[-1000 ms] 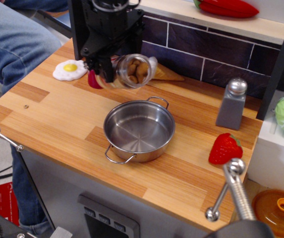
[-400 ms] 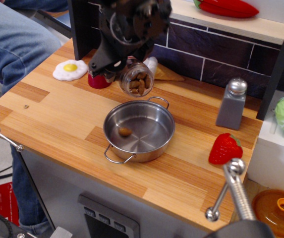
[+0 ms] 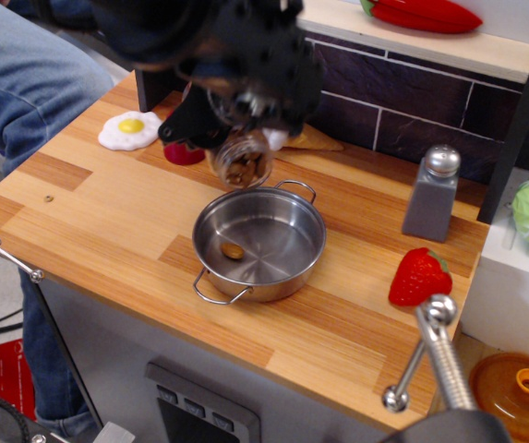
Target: Pour almonds in pot
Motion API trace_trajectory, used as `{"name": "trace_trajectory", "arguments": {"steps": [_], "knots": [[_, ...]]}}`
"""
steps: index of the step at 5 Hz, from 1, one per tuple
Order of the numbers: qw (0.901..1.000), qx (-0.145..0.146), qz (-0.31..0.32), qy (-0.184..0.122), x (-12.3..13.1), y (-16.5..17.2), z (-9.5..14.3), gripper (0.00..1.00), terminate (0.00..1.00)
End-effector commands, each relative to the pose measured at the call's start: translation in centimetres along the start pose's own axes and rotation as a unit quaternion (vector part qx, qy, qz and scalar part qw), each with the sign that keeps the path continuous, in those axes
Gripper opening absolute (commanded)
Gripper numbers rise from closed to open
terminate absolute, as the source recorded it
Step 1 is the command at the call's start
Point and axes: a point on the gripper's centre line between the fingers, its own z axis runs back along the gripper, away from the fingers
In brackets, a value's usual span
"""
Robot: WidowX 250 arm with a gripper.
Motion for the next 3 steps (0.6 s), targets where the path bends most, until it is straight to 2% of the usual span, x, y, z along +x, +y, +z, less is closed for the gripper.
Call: {"name": "trace_trajectory", "arguments": {"steps": [1, 2, 3], "knots": [[0.9932, -0.075, -0.025, -0.086, 0.9, 0.0, -0.4, 0.0, 0.0], [0.9864, -0.112, -0.048, -0.11, 0.4, -0.2, -0.1, 0.0, 0.0], [0.987, -0.118, -0.027, -0.106, 0.9, -1.2, 0.5, 0.0, 0.0]]}}
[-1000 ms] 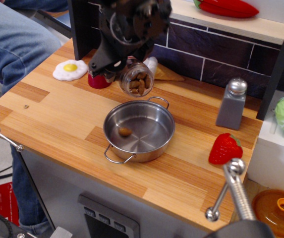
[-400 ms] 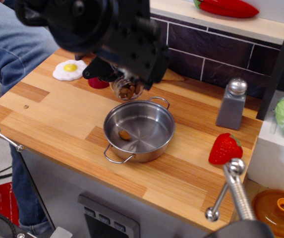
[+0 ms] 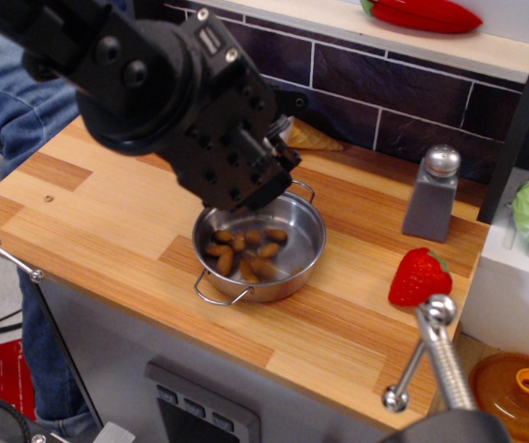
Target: Pour almonds in pot
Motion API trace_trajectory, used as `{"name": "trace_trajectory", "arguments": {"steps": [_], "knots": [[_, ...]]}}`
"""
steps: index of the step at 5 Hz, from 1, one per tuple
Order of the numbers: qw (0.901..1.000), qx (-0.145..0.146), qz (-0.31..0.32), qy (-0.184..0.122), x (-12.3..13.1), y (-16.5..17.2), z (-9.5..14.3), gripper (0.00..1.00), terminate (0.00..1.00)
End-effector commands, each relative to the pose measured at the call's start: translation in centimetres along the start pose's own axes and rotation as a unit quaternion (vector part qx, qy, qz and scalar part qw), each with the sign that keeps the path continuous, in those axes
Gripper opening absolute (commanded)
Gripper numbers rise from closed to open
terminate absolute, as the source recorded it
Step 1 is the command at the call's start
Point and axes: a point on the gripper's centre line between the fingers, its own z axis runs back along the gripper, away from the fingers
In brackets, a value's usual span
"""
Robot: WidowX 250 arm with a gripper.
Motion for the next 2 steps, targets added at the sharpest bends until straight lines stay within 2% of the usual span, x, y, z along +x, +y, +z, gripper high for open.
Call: {"name": "trace_trajectory", "arguments": {"steps": [1, 2], "knots": [[0.9993, -0.021, 0.03, -0.009, 1.25, -0.89, 0.44, 0.0, 0.0], [0.9993, -0.002, 0.038, 0.002, 1.36, -0.99, 0.24, 0.0, 1.0]]}}
